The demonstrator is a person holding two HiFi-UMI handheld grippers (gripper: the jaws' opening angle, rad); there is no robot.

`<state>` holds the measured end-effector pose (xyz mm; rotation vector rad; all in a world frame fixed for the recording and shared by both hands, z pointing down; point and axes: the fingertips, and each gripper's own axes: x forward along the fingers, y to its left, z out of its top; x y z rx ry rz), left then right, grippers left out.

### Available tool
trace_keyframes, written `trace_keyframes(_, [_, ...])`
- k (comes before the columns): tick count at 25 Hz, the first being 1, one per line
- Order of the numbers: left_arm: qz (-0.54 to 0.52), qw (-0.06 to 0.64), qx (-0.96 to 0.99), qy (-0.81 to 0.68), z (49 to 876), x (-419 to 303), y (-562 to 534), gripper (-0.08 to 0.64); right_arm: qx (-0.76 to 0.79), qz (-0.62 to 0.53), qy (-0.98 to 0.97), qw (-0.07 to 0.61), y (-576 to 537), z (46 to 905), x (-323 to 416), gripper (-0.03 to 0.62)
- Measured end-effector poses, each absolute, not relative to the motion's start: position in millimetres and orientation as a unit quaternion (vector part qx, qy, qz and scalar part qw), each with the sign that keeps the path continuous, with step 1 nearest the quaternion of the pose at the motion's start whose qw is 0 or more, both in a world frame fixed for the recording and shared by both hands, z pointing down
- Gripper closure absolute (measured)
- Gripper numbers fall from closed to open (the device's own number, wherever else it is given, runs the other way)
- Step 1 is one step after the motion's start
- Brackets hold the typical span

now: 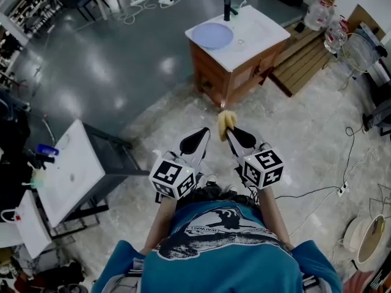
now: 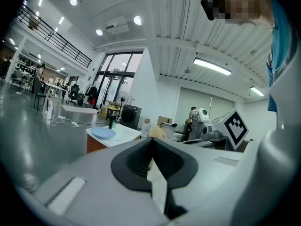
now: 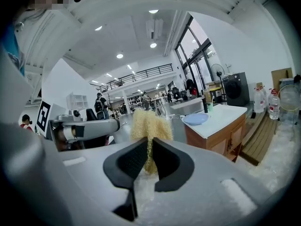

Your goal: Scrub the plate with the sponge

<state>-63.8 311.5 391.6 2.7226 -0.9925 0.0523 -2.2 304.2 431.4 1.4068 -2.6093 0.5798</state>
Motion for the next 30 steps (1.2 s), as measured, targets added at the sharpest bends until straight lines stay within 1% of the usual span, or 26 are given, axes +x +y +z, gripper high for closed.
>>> trace_keyframes(9, [0.021,0.132,0.937,-0.323,404.8,-80.7,293.8,0.546,0.479,0.207,-0.85,0.067,297.2,448.3,-17.8,0.558])
trace_keyframes(16, [0.022,0.144,0.94,-0.31,409.1,-74.4,277.9,0.546,0.494,0.217,-0.839,0.074,282.7,453.1,-7.0,0.558])
trace_keyframes(24, [0.02,0.154,0.931,-0.33,414.0,-65.3,236.4,0.546,0.483,0.225,-0.843,0.077,240.5,459.0,8.9,0.558])
trace_keyframes(30, [0.026,0.158,0.92,-0.357,418.1,-50.2,183.2,0.546,0.463,0.232,-0.852,0.079,179.9,464.0,30.1,0.558])
